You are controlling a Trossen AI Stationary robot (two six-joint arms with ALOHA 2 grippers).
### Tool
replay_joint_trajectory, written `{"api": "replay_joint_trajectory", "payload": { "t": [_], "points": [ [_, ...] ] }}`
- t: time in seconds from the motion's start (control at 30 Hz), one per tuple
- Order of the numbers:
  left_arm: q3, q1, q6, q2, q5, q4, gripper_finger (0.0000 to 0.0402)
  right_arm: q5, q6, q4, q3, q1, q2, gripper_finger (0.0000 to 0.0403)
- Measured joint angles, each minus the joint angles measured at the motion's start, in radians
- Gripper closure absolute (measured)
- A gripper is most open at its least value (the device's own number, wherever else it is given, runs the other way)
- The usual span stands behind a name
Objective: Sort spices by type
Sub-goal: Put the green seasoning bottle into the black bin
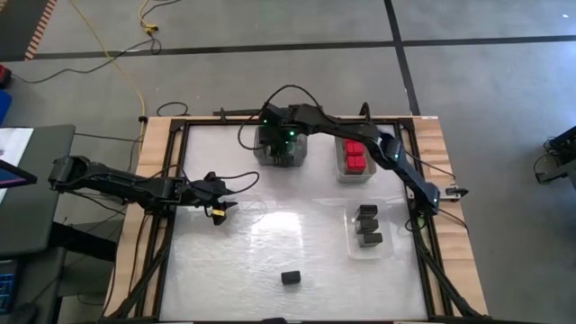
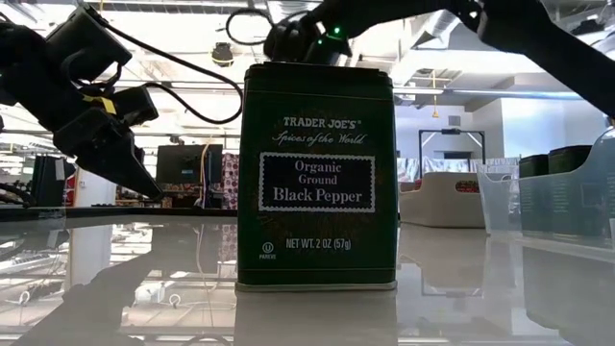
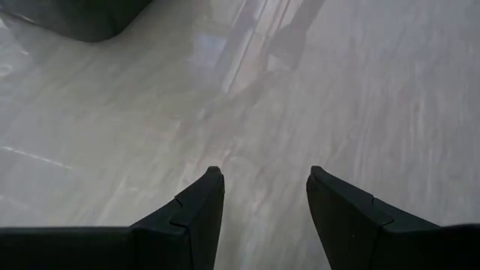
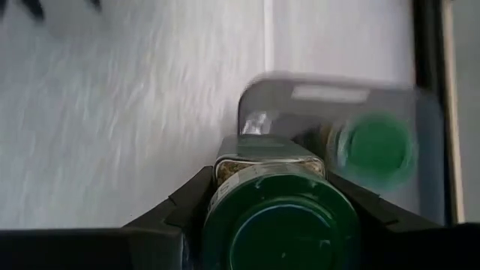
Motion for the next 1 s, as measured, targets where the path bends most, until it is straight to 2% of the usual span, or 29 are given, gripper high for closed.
{"api": "replay_joint_trajectory", "payload": {
  "t": [0.2,1.0],
  "points": [
    [0.000,0.000,0.003,0.000,0.000,0.001,0.0219,-0.013,-0.007,0.048,-0.006,-0.001,0.016,0.0183],
    [0.000,0.000,0.001,0.000,0.001,0.000,0.0219,-0.003,0.000,0.046,-0.004,-0.001,0.011,0.0182]
  ]
}}
